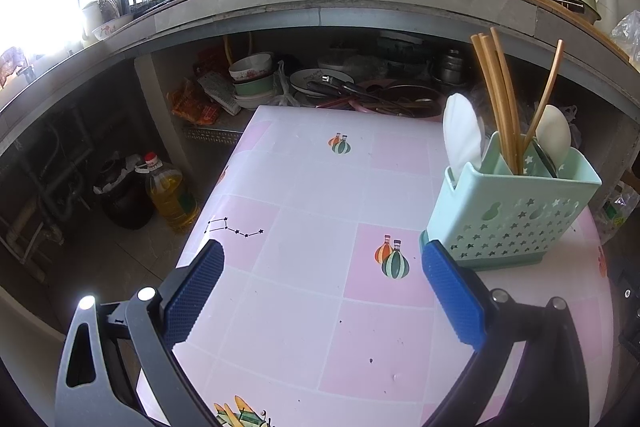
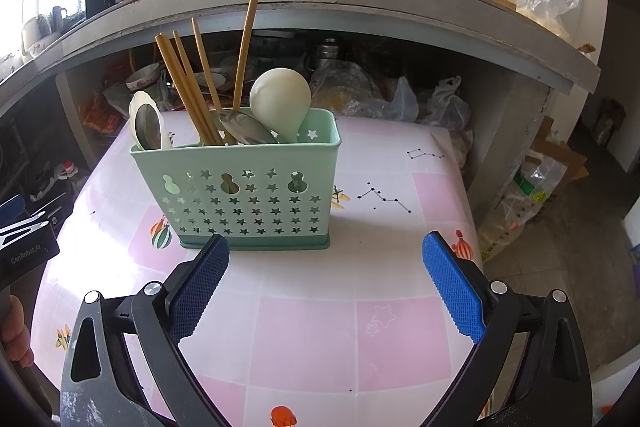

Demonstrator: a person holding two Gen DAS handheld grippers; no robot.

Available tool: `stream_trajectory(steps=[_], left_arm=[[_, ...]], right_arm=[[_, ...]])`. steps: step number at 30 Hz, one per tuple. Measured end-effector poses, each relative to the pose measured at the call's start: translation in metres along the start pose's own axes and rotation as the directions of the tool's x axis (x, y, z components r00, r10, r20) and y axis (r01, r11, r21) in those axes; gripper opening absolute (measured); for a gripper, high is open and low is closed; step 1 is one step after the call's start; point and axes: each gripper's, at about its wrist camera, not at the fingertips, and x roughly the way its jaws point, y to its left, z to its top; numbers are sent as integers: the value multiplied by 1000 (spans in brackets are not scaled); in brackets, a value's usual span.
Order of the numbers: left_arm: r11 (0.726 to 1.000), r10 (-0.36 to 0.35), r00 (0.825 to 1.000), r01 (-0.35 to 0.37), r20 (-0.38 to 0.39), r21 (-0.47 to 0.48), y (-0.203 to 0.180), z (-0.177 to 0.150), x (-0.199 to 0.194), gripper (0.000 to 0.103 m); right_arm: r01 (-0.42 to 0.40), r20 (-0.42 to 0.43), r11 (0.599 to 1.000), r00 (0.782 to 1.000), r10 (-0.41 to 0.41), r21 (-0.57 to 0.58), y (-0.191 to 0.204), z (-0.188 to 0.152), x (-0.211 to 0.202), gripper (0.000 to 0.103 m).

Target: Organize utensils

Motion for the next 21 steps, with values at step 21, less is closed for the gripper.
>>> stream_trajectory(steps=[21], left_arm=[[1000,-4,1000,4,-3,3,-1,-1,1,97]], right_arm=[[-3,0,1000,1000,3,4,-1,1,1,93]])
